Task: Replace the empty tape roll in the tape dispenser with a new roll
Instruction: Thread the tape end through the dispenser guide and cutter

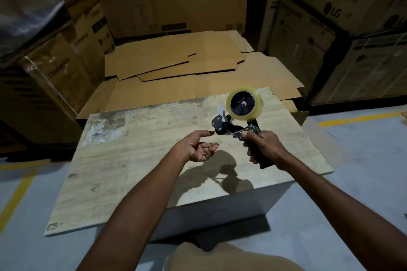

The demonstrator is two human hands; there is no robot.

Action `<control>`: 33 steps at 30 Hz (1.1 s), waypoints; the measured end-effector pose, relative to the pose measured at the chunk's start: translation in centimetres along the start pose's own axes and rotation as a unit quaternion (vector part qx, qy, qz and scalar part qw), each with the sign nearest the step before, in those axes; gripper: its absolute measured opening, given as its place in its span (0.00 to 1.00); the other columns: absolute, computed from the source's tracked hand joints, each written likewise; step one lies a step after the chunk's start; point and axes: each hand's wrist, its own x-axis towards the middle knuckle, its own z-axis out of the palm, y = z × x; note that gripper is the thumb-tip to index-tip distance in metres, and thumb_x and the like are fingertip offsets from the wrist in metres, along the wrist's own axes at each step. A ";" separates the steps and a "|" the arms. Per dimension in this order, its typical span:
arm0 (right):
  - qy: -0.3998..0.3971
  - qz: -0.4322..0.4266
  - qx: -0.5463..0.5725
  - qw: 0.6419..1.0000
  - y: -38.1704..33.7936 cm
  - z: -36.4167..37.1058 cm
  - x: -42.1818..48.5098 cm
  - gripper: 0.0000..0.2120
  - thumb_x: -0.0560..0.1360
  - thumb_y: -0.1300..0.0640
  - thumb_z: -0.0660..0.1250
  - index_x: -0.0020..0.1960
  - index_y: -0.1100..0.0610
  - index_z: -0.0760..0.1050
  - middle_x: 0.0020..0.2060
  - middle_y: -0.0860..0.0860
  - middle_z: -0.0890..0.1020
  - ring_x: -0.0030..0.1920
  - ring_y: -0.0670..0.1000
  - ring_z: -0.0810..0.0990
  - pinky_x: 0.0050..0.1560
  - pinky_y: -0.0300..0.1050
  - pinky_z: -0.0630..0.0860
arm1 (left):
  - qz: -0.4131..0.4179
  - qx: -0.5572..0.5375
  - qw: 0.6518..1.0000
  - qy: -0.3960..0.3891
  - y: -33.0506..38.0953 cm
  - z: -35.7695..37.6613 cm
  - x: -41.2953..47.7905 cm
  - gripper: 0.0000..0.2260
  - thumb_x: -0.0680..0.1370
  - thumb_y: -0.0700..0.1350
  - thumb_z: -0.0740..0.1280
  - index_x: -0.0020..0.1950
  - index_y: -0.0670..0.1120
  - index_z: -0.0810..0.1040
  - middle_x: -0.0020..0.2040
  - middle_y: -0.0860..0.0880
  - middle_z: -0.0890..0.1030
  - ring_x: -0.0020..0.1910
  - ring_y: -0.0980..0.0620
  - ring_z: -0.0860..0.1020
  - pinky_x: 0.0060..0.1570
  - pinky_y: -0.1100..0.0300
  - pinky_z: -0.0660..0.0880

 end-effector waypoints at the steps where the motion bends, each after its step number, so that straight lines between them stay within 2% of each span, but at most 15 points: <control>1: -0.001 -0.007 -0.003 1.000 0.3 -0.2 -0.5 0.26 0.78 0.44 0.72 0.48 0.69 0.81 0.36 0.67 0.84 0.32 0.63 0.84 0.34 0.53 0.83 | 0.000 0.005 1.000 -0.002 -0.4 0.2 0.0 0.19 0.76 0.49 0.73 0.57 0.34 0.79 0.41 0.42 0.84 0.30 0.50 0.80 0.26 0.65 0.73; 6: -0.001 -0.024 -0.003 1.000 1.2 -0.9 -2.3 0.23 0.79 0.45 0.72 0.48 0.68 0.80 0.36 0.67 0.84 0.32 0.64 0.84 0.34 0.55 0.83 | -0.019 0.046 0.998 -0.030 -2.5 1.0 -0.3 0.27 0.76 0.55 0.71 0.60 0.32 0.78 0.42 0.40 0.83 0.32 0.49 0.80 0.27 0.64 0.72; 8: -0.003 -0.026 0.001 1.000 1.4 -1.1 -3.0 0.23 0.79 0.45 0.72 0.48 0.69 0.81 0.36 0.67 0.84 0.32 0.64 0.84 0.35 0.54 0.83 | -0.021 0.060 0.997 -0.036 -3.4 1.5 -0.8 0.22 0.78 0.54 0.70 0.55 0.33 0.79 0.39 0.42 0.82 0.30 0.51 0.79 0.27 0.65 0.72; 12: -0.012 -0.023 -0.006 1.000 2.1 -1.6 -4.5 0.23 0.79 0.45 0.72 0.48 0.69 0.81 0.36 0.66 0.85 0.33 0.64 0.84 0.35 0.54 0.83 | -0.013 0.070 0.997 -0.037 -4.7 2.2 -1.2 0.11 0.81 0.45 0.69 0.45 0.39 0.78 0.35 0.46 0.80 0.26 0.55 0.76 0.23 0.67 0.71; 17: -0.028 -0.010 0.001 1.000 3.1 -1.5 -6.5 0.25 0.79 0.44 0.71 0.51 0.69 0.80 0.38 0.65 0.85 0.35 0.61 0.85 0.37 0.52 0.83 | 0.009 0.095 0.995 -0.014 -6.1 2.5 -2.0 0.11 0.83 0.41 0.62 0.41 0.42 0.76 0.32 0.47 0.78 0.26 0.56 0.74 0.22 0.68 0.67; 21: -0.057 0.002 0.007 0.998 3.6 -1.3 -7.6 0.28 0.76 0.41 0.72 0.54 0.69 0.79 0.42 0.65 0.86 0.41 0.62 0.87 0.44 0.52 0.85 | 0.065 0.133 0.989 0.027 -6.5 3.1 -3.0 0.12 0.84 0.37 0.54 0.46 0.39 0.74 0.33 0.44 0.79 0.23 0.54 0.77 0.20 0.66 0.71; 25: -0.083 0.001 0.000 0.997 4.3 -0.3 -8.5 0.24 0.77 0.43 0.71 0.57 0.64 0.77 0.46 0.62 0.87 0.47 0.62 0.88 0.50 0.60 0.86 | 0.143 0.182 0.970 0.069 -5.9 3.7 -3.6 0.11 0.83 0.35 0.56 0.48 0.39 0.78 0.32 0.44 0.80 0.21 0.55 0.72 0.19 0.68 0.66; 28: -0.074 -0.011 -0.033 0.997 4.6 -0.1 -9.2 0.21 0.79 0.41 0.69 0.56 0.59 0.76 0.44 0.58 0.87 0.40 0.57 0.88 0.42 0.59 0.85 | 0.181 0.183 0.964 0.062 -5.6 3.5 -3.6 0.11 0.83 0.36 0.57 0.49 0.38 0.79 0.32 0.44 0.80 0.22 0.56 0.72 0.21 0.68 0.66; 30: -0.058 -0.023 -0.029 0.998 4.4 -0.4 -9.5 0.27 0.78 0.34 0.66 0.54 0.61 0.77 0.40 0.59 0.86 0.35 0.56 0.85 0.36 0.56 0.81 | 0.189 0.177 0.964 0.055 -5.7 3.6 -3.6 0.11 0.83 0.34 0.58 0.48 0.37 0.79 0.35 0.43 0.79 0.23 0.56 0.74 0.21 0.68 0.69; 33: -0.072 0.007 0.036 0.997 4.0 -1.2 -9.1 0.41 0.80 0.28 0.51 0.55 0.66 0.79 0.38 0.60 0.84 0.34 0.58 0.82 0.34 0.49 0.78 | 0.186 0.165 0.968 0.043 -5.8 3.7 -3.3 0.07 0.80 0.32 0.61 0.49 0.38 0.79 0.40 0.43 0.77 0.27 0.55 0.75 0.23 0.67 0.70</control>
